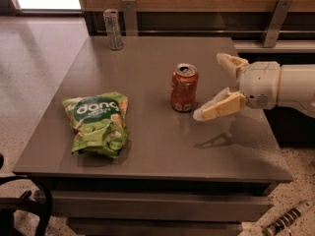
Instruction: Move coke can near redbull can
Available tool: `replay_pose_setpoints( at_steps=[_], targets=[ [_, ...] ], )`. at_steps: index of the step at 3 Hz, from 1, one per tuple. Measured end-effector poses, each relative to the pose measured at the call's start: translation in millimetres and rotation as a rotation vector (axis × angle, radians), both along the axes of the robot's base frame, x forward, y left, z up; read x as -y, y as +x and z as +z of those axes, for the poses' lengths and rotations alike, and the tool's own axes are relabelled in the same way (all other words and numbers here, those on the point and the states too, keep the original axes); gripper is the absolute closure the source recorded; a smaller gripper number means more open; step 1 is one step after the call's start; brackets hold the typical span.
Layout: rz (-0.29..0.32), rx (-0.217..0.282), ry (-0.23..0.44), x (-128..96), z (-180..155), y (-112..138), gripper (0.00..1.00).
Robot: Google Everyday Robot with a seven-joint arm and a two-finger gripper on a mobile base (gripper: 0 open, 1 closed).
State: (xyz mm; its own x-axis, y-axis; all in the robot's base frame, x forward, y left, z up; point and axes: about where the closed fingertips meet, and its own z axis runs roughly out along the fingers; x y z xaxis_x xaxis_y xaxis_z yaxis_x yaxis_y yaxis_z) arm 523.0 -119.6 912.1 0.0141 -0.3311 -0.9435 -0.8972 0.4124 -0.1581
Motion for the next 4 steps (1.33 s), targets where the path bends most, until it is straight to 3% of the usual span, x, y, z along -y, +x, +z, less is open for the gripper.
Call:
replay_pose_setpoints(
  at_steps=[1, 2, 4],
  targets=[
    [0.0, 0.0, 0.0, -0.1, 0.0, 0.0, 0.0],
    [-0.011, -0.011, 0.052, -7.6, -10.4, 11.2, 0.0],
    [-0.004, 0.031, 0.199, -24.2, -33.5, 50.5, 0.0]
  ],
)
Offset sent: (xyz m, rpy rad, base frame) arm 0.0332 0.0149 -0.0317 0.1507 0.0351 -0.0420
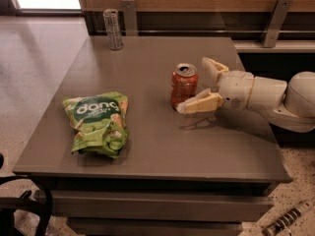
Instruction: Move coke can near redbull can
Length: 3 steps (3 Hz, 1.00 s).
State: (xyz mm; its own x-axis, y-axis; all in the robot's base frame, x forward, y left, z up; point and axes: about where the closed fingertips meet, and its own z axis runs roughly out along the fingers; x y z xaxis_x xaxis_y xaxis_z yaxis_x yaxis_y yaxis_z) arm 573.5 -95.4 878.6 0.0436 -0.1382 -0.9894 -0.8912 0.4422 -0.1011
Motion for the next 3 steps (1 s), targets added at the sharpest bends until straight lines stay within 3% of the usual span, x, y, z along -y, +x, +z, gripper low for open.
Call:
replay_pose_setpoints(
  at_steps=[1, 3],
  targets=[
    [0.005, 0.001, 0.005, -2.4, -1.8, 1.1, 0.15],
    [0.013, 0.002, 0.005, -7.4, -0.9, 0.8, 0.62]
  ],
)
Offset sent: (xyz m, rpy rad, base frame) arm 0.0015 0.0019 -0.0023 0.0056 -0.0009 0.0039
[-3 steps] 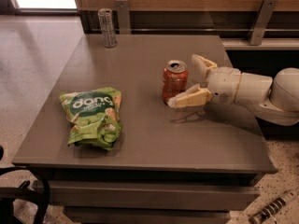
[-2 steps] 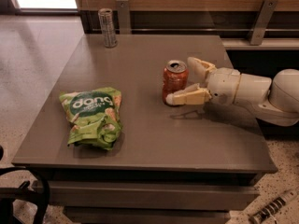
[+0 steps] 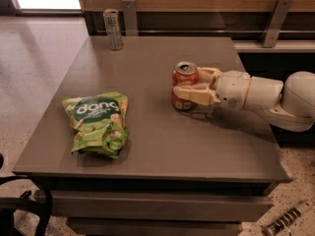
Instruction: Move coke can near redbull can
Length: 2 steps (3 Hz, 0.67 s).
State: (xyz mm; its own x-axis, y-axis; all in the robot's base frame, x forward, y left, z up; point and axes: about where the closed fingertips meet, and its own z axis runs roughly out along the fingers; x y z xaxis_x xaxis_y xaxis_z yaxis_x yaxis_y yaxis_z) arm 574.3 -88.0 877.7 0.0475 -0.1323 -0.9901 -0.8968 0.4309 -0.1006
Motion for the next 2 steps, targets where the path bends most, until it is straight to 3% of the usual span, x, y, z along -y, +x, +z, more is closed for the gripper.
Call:
replay_pose_setpoints(
  at_steps=[2],
  targets=[
    [0.007, -0.002, 0.0, -4.5, 1.7, 1.8, 1.0]
  ],
)
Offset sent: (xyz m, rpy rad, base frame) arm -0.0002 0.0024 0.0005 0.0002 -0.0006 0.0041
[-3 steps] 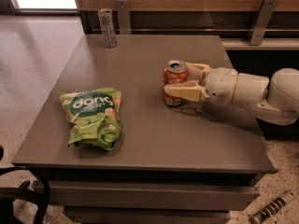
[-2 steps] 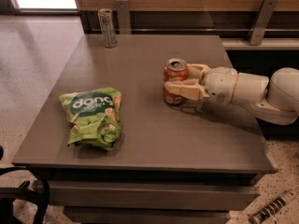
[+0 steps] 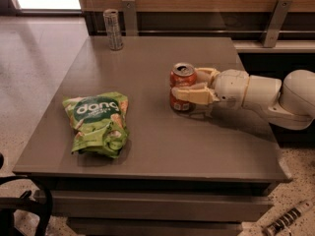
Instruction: Move coke can near redbull can
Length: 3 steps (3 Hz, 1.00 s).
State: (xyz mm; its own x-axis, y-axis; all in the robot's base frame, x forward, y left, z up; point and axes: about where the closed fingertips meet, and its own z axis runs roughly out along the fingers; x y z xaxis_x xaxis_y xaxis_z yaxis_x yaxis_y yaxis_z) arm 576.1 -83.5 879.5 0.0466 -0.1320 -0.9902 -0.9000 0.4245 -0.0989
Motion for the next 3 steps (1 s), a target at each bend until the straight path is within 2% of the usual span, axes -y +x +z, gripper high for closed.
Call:
replay_pose_setpoints(
  at_steps=[1, 2, 3],
  targets=[
    [-0.014, -0.039, -0.004, 6.8, 2.9, 26.0, 1.0],
    [-0.081, -0.081, 0.001, 32.3, 20.1, 90.8, 1.0],
    [-0.119, -0.081, -0.023, 35.8, 35.9, 143.4, 1.0]
  ],
)
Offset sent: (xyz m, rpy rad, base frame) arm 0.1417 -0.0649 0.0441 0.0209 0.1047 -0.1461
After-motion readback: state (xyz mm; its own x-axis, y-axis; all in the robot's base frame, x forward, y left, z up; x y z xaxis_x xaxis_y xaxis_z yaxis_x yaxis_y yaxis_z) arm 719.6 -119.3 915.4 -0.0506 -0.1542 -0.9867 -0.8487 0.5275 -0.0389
